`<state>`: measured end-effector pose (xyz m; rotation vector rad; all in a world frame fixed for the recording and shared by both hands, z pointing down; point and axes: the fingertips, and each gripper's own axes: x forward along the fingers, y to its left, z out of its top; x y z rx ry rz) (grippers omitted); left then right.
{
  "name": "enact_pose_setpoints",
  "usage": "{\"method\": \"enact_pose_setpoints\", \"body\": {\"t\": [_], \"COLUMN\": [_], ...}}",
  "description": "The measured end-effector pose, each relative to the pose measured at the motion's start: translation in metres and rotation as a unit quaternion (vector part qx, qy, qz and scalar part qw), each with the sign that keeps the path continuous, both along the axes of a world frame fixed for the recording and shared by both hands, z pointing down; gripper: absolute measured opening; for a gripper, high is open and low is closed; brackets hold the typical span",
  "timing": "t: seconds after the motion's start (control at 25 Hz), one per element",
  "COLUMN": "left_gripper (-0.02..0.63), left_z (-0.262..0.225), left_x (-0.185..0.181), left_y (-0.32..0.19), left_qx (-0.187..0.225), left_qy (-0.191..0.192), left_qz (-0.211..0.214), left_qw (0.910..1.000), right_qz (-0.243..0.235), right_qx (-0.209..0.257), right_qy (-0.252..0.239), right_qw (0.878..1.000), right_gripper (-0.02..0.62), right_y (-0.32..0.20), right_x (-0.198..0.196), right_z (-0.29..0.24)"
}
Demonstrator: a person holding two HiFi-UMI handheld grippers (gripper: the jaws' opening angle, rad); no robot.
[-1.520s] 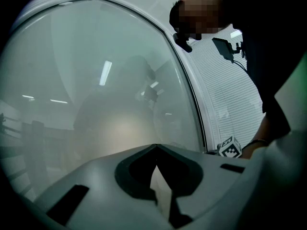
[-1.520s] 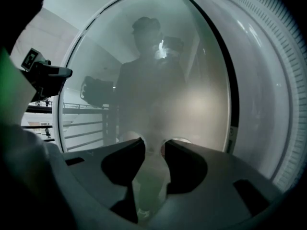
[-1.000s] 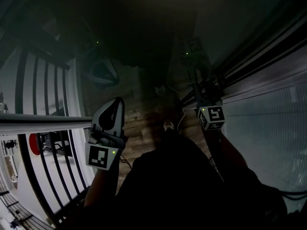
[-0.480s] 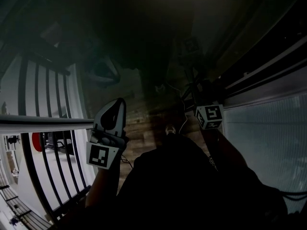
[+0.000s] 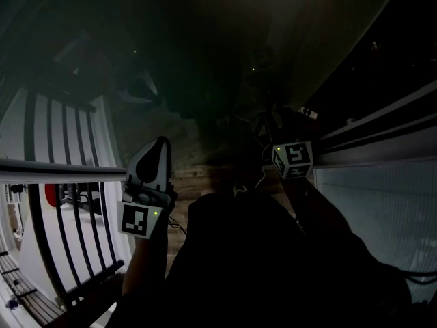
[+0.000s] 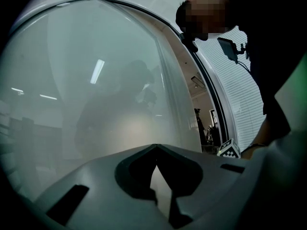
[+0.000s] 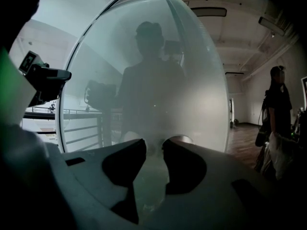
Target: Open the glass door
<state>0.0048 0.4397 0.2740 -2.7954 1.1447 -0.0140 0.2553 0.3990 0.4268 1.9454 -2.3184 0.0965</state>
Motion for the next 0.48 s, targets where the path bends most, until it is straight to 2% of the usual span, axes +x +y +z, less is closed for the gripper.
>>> {"method": "enact_pose_setpoints", "body": {"t": [0.32, 0.48], "left_gripper": [0.006, 0.006], "left_z": [0.003, -0.008], "left_x": [0.001, 0.009], "left_y": [-0.003, -0.011], "left_qx": [-0.006, -0.001], "left_qy": [-0.007, 0.004], "left_qz": [-0.009, -0.001], "left_qw": [0.9999, 1.0], "right_qz": [0.01, 0.015], "right_qx": [-0.003, -0.004], "right_qy": [-0.017, -0.018], "right_qw": [1.0, 1.0], "right_gripper": [0.106, 0.106], "right_y": [-0.025, -0.037], "right_x": [0.003, 0.001], "right_z": [0.005, 0.002]}}
